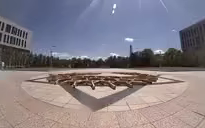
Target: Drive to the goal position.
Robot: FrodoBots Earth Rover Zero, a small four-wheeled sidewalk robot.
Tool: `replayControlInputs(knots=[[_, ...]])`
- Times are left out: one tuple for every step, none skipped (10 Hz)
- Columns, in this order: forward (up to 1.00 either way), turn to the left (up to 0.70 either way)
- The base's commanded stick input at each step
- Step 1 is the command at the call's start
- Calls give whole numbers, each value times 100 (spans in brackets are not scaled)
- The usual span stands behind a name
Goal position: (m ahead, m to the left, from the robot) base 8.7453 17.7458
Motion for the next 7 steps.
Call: replayControlInputs(knots=[[6, 0], [6, 0], [6, 0], [7, 0], [7, 0], [6, 0], [7, 0]])
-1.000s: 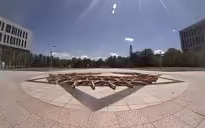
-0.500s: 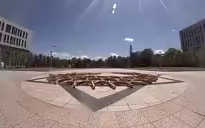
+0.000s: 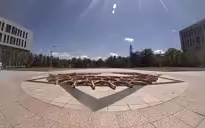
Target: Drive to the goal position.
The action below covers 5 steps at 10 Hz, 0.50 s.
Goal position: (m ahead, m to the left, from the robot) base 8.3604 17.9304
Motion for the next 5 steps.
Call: replayControlInputs(knots=[[6, 0], [6, 0], [6, 0], [6, 0], [7, 0]])
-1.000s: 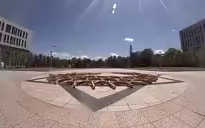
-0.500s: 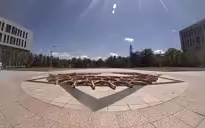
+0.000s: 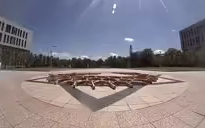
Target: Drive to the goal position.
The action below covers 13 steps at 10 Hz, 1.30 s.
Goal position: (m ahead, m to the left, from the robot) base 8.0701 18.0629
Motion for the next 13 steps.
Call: replayControlInputs(knots=[[7, 0], [6, 0], [6, 0], [7, 0], [6, 0], [7, 0], [6, 0], [6, 0], [6, 0], [6, 0], [6, 0], [7, 0], [7, 0]])
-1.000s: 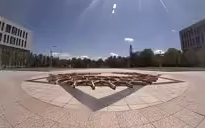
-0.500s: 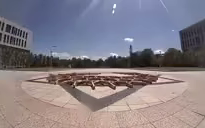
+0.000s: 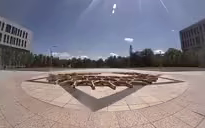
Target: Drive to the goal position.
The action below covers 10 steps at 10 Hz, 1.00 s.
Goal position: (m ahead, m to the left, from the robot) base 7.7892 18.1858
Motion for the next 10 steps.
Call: replayControlInputs(knots=[[6, 0], [6, 0], [7, 0], [6, 0], [7, 0], [6, 0], [7, 0], [6, 0], [6, 0], [6, 0]])
